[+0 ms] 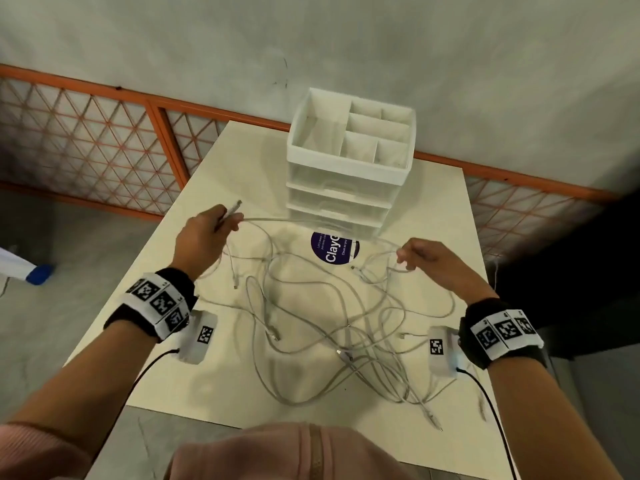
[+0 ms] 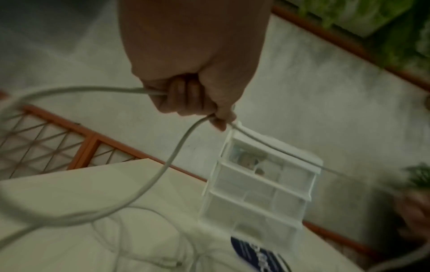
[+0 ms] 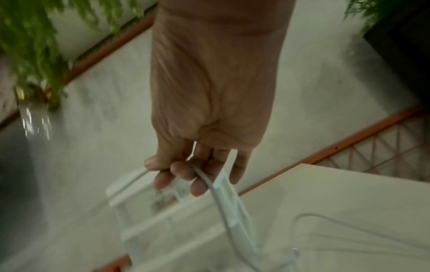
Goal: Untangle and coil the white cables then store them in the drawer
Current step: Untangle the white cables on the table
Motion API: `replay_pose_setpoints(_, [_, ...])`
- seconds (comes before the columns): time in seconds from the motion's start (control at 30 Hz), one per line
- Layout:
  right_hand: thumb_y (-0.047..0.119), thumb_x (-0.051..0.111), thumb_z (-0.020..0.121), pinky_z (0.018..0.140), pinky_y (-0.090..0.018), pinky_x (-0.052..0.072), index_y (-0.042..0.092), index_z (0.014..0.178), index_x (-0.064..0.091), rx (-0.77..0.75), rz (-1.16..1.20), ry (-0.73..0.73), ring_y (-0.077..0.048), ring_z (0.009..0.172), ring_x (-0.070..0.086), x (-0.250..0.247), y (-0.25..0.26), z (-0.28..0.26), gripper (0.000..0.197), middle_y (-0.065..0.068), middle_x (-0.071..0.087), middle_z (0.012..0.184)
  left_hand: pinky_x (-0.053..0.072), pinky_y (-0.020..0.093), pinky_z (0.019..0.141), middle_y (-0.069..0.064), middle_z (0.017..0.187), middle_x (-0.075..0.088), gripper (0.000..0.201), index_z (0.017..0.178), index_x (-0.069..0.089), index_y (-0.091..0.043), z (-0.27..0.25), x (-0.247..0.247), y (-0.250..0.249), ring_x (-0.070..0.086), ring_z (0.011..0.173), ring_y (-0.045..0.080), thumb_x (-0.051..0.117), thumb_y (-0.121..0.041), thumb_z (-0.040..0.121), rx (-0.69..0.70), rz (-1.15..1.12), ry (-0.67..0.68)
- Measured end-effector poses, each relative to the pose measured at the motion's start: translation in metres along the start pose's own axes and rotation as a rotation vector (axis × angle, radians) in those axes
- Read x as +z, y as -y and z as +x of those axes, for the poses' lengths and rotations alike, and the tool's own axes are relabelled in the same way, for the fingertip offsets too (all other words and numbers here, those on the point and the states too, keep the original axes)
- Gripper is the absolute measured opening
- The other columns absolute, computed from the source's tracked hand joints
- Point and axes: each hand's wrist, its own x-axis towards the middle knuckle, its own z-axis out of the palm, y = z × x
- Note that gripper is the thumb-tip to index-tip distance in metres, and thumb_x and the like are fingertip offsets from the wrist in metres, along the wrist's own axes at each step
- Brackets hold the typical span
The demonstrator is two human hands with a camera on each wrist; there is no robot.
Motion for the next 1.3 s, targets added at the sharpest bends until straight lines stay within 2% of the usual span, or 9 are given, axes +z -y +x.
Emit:
replay_pose_setpoints(0.1, [0.027,0.048,0.097,0.068,-0.021,0.045,0.020,0.082,0.069,-0.092,-0.005,-0.051,-0.008,0.065,0.052,-0.003,0.022,0.003,0.027,0.013,0.064,0.069,0.040,0.032,0.063,0.011,0.076,0.066,0.030,0.108,0.060,-0.011,-0.011,0.015,-0.005,0.062,0.079,0.034,0.055,-0.036,0.092,-0.024,0.080,-0.002])
replay_pose_setpoints(0.23, [0.031,0.056,0.093,0.069,-0.025,0.049,0.014,0.087,0.075,-0.215,-0.045,0.054,-0.013,0.079,0.064,0.015,0.062,0.008,0.027,0.002,0.074,0.092,0.034,0.011,0.053,0.003,0.054,0.043,0.038,0.133,0.046,-0.025,-0.024,0.027,-0.059,0.042,0.047,0.006,0.050,-0.029,0.095,0.181,-0.257,0.106])
replay_pose_setpoints(0.33, [0.025,0.055,0.094,0.069,-0.007,0.040,0.008,0.087,0.075,-0.311,-0.009,0.085,0.005,0.075,0.061,0.026,0.089,0.010,0.027,0.002,0.071,0.087,0.036,0.007,0.058,-0.005,0.058,0.050,0.015,0.106,0.060,-0.034,-0.027,0.041,-0.090,0.042,0.052,-0.001,0.050,-0.029,0.095,0.298,-0.315,0.390])
replay_pose_setpoints(0.43, [0.029,0.056,0.093,0.075,-0.022,0.045,0.012,0.085,0.074,-0.302,0.030,0.062,-0.007,0.079,0.063,0.019,0.092,0.009,0.026,0.001,0.072,0.086,0.040,0.022,0.068,-0.009,0.062,0.056,0.028,0.069,0.057,-0.034,-0.027,0.046,-0.092,0.048,0.065,0.004,0.047,-0.038,0.095,0.283,-0.370,0.524])
replay_pose_setpoints(0.63, [0.038,0.066,0.084,0.064,-0.024,0.037,0.005,0.076,0.064,0.012,-0.184,0.198,-0.014,0.072,0.054,0.019,0.022,0.015,0.034,-0.005,0.065,0.076,0.033,0.014,0.052,0.005,0.057,0.046,0.034,0.064,0.042,-0.028,-0.014,0.020,-0.095,0.039,0.047,0.006,0.039,-0.036,0.098,0.338,-0.230,0.222])
replay_pose_setpoints(0.8, [0.033,0.048,0.096,0.069,-0.024,0.039,0.007,0.074,0.064,0.294,-0.321,0.158,-0.023,0.083,0.056,0.025,-0.052,0.009,0.038,-0.006,0.066,0.082,0.036,0.034,0.055,0.002,0.056,0.047,0.032,0.077,0.043,-0.009,0.003,-0.005,-0.079,0.048,0.052,0.017,0.040,-0.032,0.099,0.371,-0.106,0.054])
replay_pose_setpoints(1.03, [0.015,0.049,0.096,0.053,-0.012,0.037,0.004,0.074,0.053,0.216,-0.187,-0.406,-0.016,0.063,0.051,-0.013,-0.052,0.019,0.025,0.008,0.054,0.063,0.026,0.021,0.045,0.001,0.052,0.046,0.040,0.080,0.046,-0.011,0.008,0.017,-0.056,0.044,0.048,0.026,0.045,-0.049,0.092,0.472,0.226,0.060])
replay_pose_setpoints(1.2, [0.011,0.062,0.088,0.069,-0.035,0.054,-0.004,0.095,0.055,0.281,-0.087,-0.442,-0.034,0.079,0.062,-0.011,-0.068,0.043,0.018,-0.027,0.063,0.100,0.018,0.020,0.043,0.004,0.053,0.051,0.047,0.081,0.051,-0.006,0.019,0.052,-0.059,0.052,0.047,0.033,0.040,-0.051,0.090,0.475,0.282,0.024])
replay_pose_setpoints(1.3, [0.019,0.063,0.088,0.091,-0.042,0.048,-0.007,0.123,0.038,0.391,-0.124,-0.450,-0.040,0.110,0.051,0.019,-0.073,0.049,0.050,-0.029,0.045,0.127,0.027,0.029,0.051,0.014,0.066,0.064,0.044,0.088,0.052,-0.003,0.029,0.071,-0.066,0.058,0.058,0.038,0.044,-0.046,0.093,0.378,0.340,0.044])
